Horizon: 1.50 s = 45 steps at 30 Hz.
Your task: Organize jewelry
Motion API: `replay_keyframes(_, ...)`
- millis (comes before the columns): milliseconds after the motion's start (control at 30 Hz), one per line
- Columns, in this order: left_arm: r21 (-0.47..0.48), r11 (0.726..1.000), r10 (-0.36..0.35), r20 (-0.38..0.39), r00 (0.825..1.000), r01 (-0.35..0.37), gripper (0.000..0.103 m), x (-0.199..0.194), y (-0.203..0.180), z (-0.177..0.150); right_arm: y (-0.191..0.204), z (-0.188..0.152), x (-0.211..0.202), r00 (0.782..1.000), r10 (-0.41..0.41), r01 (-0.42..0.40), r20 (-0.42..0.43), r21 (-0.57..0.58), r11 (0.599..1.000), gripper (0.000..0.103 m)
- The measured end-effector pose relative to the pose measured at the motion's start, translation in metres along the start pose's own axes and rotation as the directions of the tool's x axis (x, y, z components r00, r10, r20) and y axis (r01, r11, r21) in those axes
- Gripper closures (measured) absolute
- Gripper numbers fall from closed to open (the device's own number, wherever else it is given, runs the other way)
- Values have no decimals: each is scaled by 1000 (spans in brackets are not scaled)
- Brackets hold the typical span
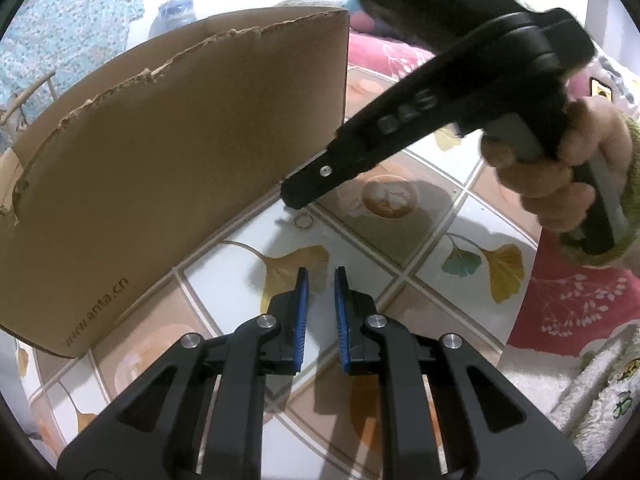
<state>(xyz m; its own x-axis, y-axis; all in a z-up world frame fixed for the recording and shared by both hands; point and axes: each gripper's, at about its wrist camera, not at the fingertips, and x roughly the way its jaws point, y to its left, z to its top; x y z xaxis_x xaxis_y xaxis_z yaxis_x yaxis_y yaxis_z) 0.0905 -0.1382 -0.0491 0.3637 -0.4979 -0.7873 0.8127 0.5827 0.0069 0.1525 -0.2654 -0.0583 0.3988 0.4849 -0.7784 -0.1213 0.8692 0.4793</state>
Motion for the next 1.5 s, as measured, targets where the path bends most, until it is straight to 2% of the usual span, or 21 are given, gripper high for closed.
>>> replay_keyframes(133, -1, 1000, 9, -5, 1000, -9, 91, 1, -1, 2, 3, -6, 4, 999, 34, -34, -24, 6, 999, 98)
replay_keyframes(300, -20, 1000, 8, -9, 1000, -8, 90, -3, 0, 0, 6, -24, 11, 987, 145, -139, -73, 80, 987, 98)
replay_keyframes(467, -27, 1000, -1, -9, 1000, 0, 90, -6, 2, -3, 5, -28, -12, 994, 113, -113, 0, 59, 992, 97)
replay_keyframes(533, -31, 999, -14, -6, 1000, 14, 90, -5, 3, -3, 7, -28, -16, 995, 98, -98, 4, 31, 995, 97)
replay_keyframes(667, -9, 999, -41, -6, 999, 40, 89, -4, 3, -1, 13, -28, -15, 997, 55, -59, -46, -81, 995, 97)
replay_keyframes(800, 10, 998, -67, -9, 998, 67, 81, -3, 1, 1, 19, -31, -9, 995, 15, -35, -99, -200, 979, 97)
replay_keyframes(867, 23, 997, -67, -7, 998, 67, 81, -2, 0, 3, 21, -30, -6, 994, 10, -35, -113, -223, 974, 97)
replay_keyframes(1233, 81, 996, -45, 2, 999, 45, 81, 3, -6, 5, 19, -28, -4, 988, 4, -34, -153, -195, 980, 96)
replay_keyframes(1300, 83, 995, -50, 1, 999, 49, 81, 3, -5, 5, 17, -26, -6, 988, 8, -34, -154, -171, 985, 92)
replay_keyframes(1400, 88, 995, -54, 4, 999, 54, 81, 2, -4, 4, 12, -23, -11, 989, 19, -40, -147, -140, 989, 77)
replay_keyframes(1500, 92, 994, -63, 7, 998, 62, 81, 1, -4, 3, 13, -21, -15, 991, 15, -34, -136, -144, 989, 75)
